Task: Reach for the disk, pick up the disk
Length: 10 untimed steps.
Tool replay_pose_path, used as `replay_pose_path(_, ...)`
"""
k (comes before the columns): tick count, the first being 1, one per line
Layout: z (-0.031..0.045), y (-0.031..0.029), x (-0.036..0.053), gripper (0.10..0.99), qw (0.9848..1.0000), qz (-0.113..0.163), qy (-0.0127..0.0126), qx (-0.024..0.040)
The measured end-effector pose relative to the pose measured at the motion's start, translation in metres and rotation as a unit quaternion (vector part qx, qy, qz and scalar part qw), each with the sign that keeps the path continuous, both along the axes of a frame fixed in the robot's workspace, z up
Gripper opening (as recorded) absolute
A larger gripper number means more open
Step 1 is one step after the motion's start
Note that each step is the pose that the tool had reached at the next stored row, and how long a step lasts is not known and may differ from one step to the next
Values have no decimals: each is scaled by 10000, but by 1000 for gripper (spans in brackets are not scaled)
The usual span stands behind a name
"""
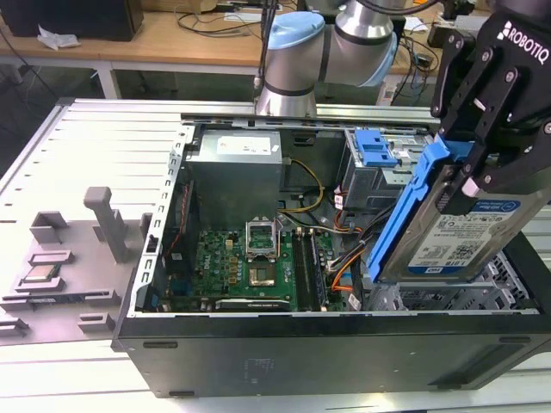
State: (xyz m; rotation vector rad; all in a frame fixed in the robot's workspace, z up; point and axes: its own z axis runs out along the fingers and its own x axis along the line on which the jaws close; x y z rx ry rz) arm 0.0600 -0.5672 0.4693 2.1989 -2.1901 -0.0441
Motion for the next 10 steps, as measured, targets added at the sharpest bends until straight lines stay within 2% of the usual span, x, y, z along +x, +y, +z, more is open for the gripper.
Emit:
replay_pose_path(2,-60,75,105,373,10000,0,13,0)
replay_pose_path(3,-109,137,181,373,10000,-1,27,0)
replay_pose_path(4,-130,167,220,373,10000,0,33,0)
replay_pose_path(7,-169,206,320,373,10000,0,44,0)
replay_pose_path(8,-195,209,404,373,10000,-1,47,-3)
replay_pose_path(10,-198,209,405,373,10000,0,47,-2)
